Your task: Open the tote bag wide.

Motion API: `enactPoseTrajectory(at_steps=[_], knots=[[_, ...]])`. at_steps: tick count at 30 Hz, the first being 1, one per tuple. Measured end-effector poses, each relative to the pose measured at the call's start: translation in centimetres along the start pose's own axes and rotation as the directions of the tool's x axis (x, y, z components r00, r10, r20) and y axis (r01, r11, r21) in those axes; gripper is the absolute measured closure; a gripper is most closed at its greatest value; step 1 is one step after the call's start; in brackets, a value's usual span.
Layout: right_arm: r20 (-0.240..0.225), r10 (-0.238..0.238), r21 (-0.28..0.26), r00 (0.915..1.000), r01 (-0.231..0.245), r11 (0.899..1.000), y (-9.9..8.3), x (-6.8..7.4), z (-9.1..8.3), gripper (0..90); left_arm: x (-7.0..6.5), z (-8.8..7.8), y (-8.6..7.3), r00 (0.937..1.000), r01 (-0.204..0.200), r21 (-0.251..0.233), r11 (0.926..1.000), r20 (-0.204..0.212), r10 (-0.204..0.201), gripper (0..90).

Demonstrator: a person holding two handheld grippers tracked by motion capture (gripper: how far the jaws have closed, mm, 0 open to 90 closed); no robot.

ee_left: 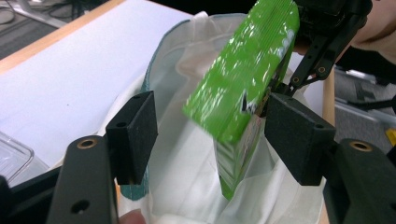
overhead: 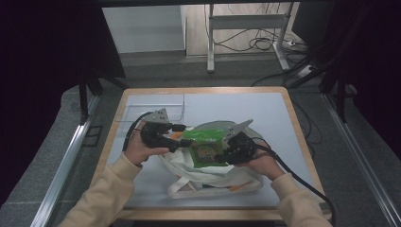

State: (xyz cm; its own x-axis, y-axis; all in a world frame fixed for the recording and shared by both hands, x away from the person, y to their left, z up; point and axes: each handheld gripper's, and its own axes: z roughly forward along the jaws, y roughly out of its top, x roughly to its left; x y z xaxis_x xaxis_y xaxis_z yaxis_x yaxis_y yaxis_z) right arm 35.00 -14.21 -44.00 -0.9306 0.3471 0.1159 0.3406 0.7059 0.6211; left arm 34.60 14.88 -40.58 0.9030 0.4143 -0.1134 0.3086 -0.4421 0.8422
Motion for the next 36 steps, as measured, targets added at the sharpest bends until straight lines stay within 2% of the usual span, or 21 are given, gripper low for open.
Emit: enactPoseTrajectory(at_steps=[5,9,12,15,18,21,24,27,30,33,36], knots=[[-0.006,-0.027,0.036,0.9996,0.027,0.999,0.4,-0.2,0.3,73.8,0.4,0.5,0.4,0.9992,-0.016,0.066,0.9977,0.039,0.014,34.0],[-0.007,-0.054,0.056,0.9985,0.054,0.997,0.9,-0.3,0.3,73.8,0.6,0.9,0.6,0.9973,-0.031,0.109,0.9935,0.069,0.023,34.9],[-0.006,-0.075,0.063,0.9972,0.075,0.995,1.4,-0.2,0.3,73.8,0.5,1.1,0.9,0.9953,-0.057,0.141,0.9885,0.085,0.045,35.2],[-0.003,-0.09,0.062,0.996,0.09,0.994,2.0,-0.1,0.2,73.8,0.3,1.3,1.3,0.9931,-0.091,0.171,0.981,0.089,0.077,40.9],[0.006,-0.126,0.082,0.992,0.125,0.989,2.6,0.1,0.4,73.8,0.1,1.5,1.7,0.9903,-0.114,0.192,0.9749,0.101,0.096,47.4],[0.007,-0.134,0.083,0.9909,0.133,0.988,2.9,0.1,0.5,73.8,0.0,1.5,1.8,0.9885,-0.132,0.212,0.9682,0.101,0.113,56.1],[0.011,-0.15,0.087,0.9886,0.149,0.985,3.2,0.2,0.5,73.8,0.1,1.5,1.8,0.9869,-0.131,0.212,0.9683,0.12,0.108,66.6],[0.015,-0.161,0.096,0.9868,0.159,0.983,3.4,0.2,0.5,73.8,0.1,1.6,1.8,0.9848,-0.145,0.224,0.9638,0.126,0.119,70.4],[0.015,-0.165,0.096,0.9862,0.163,0.982,3.4,0.1,0.5,73.6,0.0,1.5,1.8,0.984,-0.153,0.223,0.9627,0.124,0.128,72.3],[0.014,-0.158,0.087,0.9874,0.156,0.984,3.4,0.1,0.4,72.4,-0.1,1.3,1.9,0.9854,-0.151,0.215,0.9648,0.111,0.13,74.0],[0.019,-0.136,0.062,0.9905,0.135,0.989,3.4,0.2,0.2,68.0,0.0,0.9,2.0,0.9889,-0.13,0.199,0.9714,0.097,0.113,76.0]])
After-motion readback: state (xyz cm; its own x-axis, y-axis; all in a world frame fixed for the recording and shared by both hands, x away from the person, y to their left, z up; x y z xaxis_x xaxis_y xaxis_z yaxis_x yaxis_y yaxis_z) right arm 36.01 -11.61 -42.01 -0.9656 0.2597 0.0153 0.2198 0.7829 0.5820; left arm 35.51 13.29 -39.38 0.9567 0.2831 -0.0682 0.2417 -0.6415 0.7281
